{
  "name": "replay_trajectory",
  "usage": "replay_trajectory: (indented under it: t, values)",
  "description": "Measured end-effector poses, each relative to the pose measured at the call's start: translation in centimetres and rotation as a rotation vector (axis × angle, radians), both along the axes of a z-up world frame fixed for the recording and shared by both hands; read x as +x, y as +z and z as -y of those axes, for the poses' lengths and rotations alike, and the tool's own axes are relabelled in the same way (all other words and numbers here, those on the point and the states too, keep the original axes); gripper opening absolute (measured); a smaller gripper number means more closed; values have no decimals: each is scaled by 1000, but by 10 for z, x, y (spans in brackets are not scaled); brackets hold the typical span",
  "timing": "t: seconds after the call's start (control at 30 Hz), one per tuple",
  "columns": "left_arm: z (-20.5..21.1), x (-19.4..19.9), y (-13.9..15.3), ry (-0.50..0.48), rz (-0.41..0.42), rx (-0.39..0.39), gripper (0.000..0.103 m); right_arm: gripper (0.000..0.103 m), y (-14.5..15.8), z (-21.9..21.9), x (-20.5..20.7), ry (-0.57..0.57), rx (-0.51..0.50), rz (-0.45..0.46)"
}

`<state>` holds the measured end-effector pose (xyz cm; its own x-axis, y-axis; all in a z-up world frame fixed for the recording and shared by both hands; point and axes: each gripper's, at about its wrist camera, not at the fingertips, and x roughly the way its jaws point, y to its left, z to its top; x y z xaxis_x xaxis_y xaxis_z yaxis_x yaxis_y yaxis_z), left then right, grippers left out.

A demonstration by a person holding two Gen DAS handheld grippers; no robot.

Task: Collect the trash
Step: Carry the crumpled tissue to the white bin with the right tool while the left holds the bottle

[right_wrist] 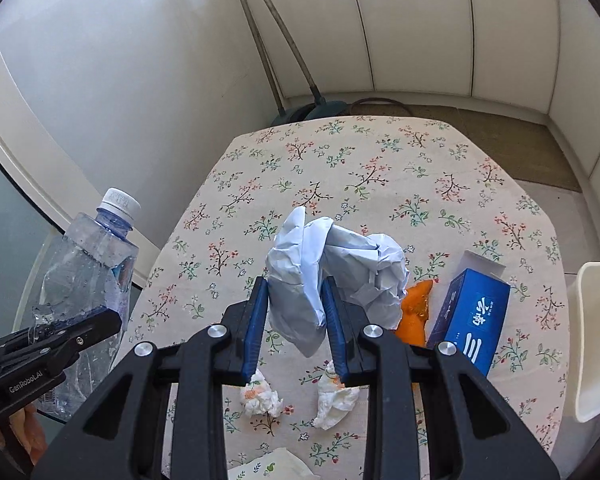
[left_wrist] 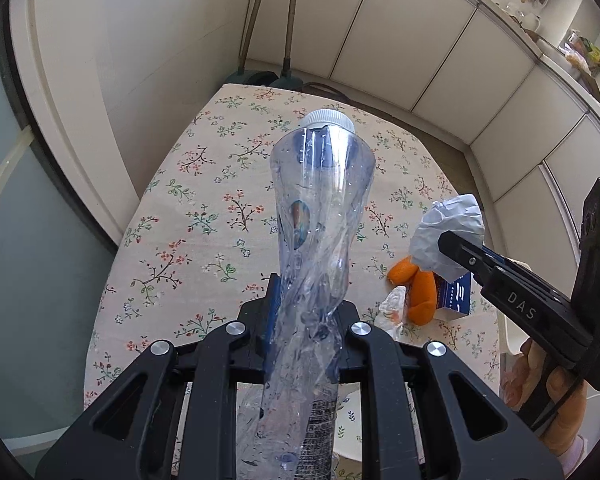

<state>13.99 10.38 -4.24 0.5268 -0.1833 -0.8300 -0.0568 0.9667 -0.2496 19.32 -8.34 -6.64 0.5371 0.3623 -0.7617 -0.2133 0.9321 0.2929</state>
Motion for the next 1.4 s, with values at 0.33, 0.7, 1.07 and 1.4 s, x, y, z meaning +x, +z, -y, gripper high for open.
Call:
replay_trajectory:
  t: [0.33, 0.7, 1.07, 1.4]
  values:
    - [23, 6, 3, -25, 23, -18, 17, 28, 22, 32, -13, -62, -14, 58]
    - [63, 12, 3, -78, 42, -26, 17, 28, 41, 91, -30, -158, -42, 107]
    - [114, 19, -1, -133, 53, -57, 17, 28, 49, 165, -45, -300, -84, 134]
    - [170, 22, -10, -196, 65, -64, 17, 28, 48, 255, -56, -479, -125, 142]
